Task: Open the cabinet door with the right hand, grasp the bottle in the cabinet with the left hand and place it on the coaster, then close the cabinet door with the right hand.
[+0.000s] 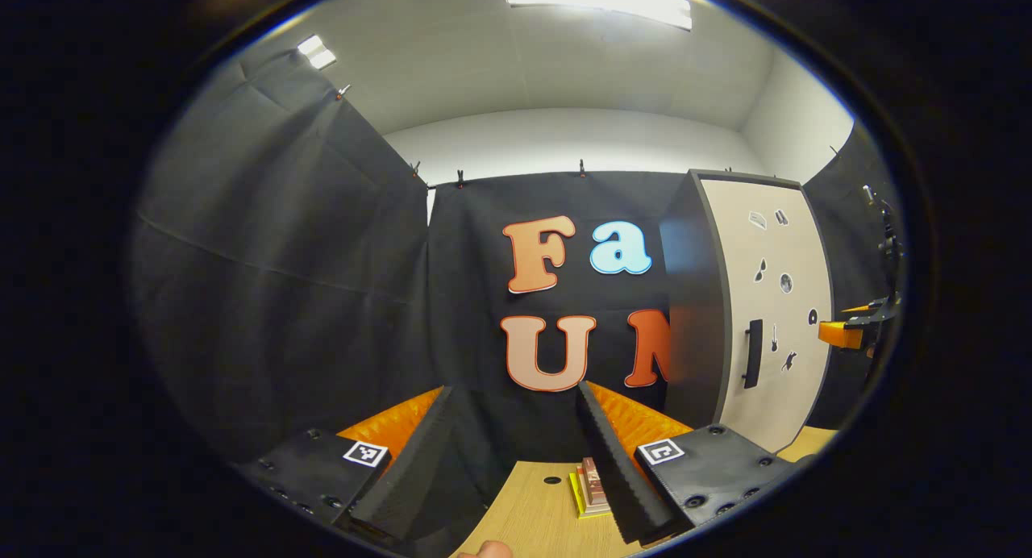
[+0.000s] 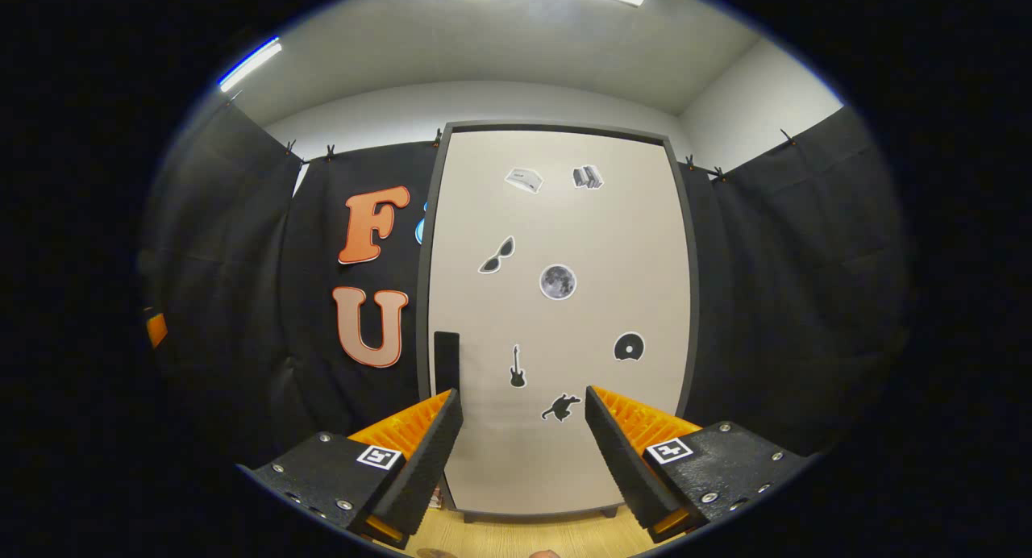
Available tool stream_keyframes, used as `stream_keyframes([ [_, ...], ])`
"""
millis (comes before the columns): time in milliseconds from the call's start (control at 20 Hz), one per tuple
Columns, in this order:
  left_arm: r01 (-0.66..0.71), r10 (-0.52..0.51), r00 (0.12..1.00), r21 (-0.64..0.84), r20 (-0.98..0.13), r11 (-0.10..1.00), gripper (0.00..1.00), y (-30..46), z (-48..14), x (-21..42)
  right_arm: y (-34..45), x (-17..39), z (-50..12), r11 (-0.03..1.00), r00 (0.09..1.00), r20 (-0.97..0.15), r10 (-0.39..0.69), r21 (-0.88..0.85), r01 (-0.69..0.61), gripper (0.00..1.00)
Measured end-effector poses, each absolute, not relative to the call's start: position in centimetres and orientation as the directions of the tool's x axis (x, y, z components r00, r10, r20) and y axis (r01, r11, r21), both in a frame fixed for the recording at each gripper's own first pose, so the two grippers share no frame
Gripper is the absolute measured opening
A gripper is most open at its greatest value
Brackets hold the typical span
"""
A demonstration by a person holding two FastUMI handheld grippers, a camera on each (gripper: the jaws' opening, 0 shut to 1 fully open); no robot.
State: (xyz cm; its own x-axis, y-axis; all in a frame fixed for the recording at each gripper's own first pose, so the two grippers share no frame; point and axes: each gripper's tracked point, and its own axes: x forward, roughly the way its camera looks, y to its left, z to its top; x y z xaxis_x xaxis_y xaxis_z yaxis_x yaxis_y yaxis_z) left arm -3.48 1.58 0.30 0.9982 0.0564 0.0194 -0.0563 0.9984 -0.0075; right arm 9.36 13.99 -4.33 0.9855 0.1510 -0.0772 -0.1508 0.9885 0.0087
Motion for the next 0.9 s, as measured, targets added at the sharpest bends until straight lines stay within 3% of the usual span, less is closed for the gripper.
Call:
stream_keyframes([
  [50, -0.056, 0.056, 0.998, -0.001, 0.019, 0.998, 1.00, 1.8, 0.2, -3.5, 14.8, 10.0, -4.8, 0.987, 0.983, -0.086, 0.161, 0.013, -0.160, 0.94],
  [300, -0.066, 0.066, 0.998, 0.002, 0.016, 0.998, 0.94, 2.4, -0.1, -4.0, 17.8, 13.7, -6.8, 0.984, 0.977, -0.114, 0.179, 0.011, -0.179, 0.95],
  [400, -0.074, 0.074, 0.997, 0.013, 0.015, 0.997, 1.00, 2.7, -0.4, -4.1, 18.5, 15.2, -7.5, 0.985, 0.976, -0.126, 0.175, 0.018, -0.174, 0.95],
  [700, -0.086, 0.086, 0.996, 0.019, 0.000, 0.996, 0.97, 3.7, -1.4, -4.2, 20.5, 19.1, -9.1, 0.980, 0.972, -0.152, 0.182, 0.106, -0.167, 0.94],
  [900, -0.092, 0.092, 0.996, 0.016, 0.005, 0.996, 0.97, 4.4, -1.6, -4.6, 21.5, 20.6, -10.3, 0.983, 0.967, -0.184, 0.174, 0.094, -0.159, 0.84],
])
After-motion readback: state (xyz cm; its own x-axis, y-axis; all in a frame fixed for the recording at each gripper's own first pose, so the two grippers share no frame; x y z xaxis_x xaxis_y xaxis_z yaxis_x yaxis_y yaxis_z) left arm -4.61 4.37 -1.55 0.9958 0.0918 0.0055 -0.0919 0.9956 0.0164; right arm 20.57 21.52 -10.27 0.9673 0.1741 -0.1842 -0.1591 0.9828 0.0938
